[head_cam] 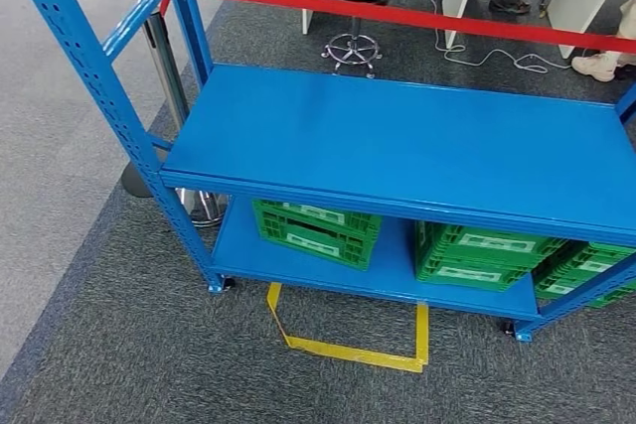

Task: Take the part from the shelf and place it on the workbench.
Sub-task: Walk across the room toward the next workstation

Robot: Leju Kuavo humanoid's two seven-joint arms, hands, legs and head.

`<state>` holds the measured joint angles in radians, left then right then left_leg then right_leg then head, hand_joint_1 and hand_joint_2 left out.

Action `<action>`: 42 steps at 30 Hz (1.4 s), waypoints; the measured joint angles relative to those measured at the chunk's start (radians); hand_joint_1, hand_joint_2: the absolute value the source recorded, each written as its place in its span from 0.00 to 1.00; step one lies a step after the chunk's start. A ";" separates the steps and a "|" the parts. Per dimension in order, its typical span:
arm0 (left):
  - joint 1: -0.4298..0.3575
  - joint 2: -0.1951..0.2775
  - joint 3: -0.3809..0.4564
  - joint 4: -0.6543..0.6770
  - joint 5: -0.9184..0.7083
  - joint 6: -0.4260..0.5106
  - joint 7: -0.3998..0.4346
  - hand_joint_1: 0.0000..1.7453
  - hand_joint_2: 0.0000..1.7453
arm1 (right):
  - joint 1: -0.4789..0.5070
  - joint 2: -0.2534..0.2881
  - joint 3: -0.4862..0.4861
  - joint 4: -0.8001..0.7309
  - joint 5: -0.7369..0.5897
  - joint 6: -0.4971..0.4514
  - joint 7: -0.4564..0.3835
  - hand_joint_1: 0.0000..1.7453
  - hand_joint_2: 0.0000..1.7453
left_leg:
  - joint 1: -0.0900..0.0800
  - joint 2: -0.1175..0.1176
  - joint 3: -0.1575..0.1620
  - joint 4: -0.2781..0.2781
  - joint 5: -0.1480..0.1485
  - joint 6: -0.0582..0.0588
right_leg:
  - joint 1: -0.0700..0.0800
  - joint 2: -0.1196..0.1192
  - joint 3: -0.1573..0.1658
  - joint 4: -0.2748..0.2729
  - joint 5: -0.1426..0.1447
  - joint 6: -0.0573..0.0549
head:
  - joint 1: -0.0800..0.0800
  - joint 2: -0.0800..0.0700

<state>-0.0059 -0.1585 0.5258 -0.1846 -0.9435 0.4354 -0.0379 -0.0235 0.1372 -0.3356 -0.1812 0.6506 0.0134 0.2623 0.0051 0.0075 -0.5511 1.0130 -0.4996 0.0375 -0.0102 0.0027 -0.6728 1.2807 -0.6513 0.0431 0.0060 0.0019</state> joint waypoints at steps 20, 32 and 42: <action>0.011 -0.004 0.027 0.001 -0.008 -0.045 0.073 0.00 0.00 | -0.023 0.000 0.023 -0.001 0.015 -0.042 -0.013 0.00 0.00 | -0.005 -0.005 -0.034 0.067 0.006 -0.032 | 0.003 0.002 0.144 -0.263 0.122 -0.045 | -0.014 0.000; 0.008 -0.003 0.033 0.000 -0.011 -0.016 0.009 0.00 0.00 | -0.023 0.003 0.022 -0.001 0.011 -0.043 -0.004 0.00 0.00 | 0.002 -0.003 0.002 -0.005 0.006 -0.003 | -0.002 -0.002 0.002 -0.012 0.035 0.000 | -0.001 0.000; 0.011 -0.002 0.050 -0.001 -0.011 -0.023 0.016 0.00 0.00 | -0.019 0.005 0.020 -0.001 0.012 -0.071 -0.034 0.00 0.00 | 0.001 -0.005 -0.015 0.071 -0.054 -0.049 | -0.004 -0.002 0.124 -0.260 0.137 -0.040 | -0.009 0.000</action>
<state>0.0046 -0.1605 0.5759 -0.1854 -0.9547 0.4125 -0.0221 -0.0425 0.1419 -0.3157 -0.1822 0.6624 -0.0576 0.2279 0.0057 0.0029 -0.5660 1.0843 -0.5534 -0.0116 -0.0146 0.0003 -0.5487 1.0210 -0.5148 0.0036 -0.0034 0.0019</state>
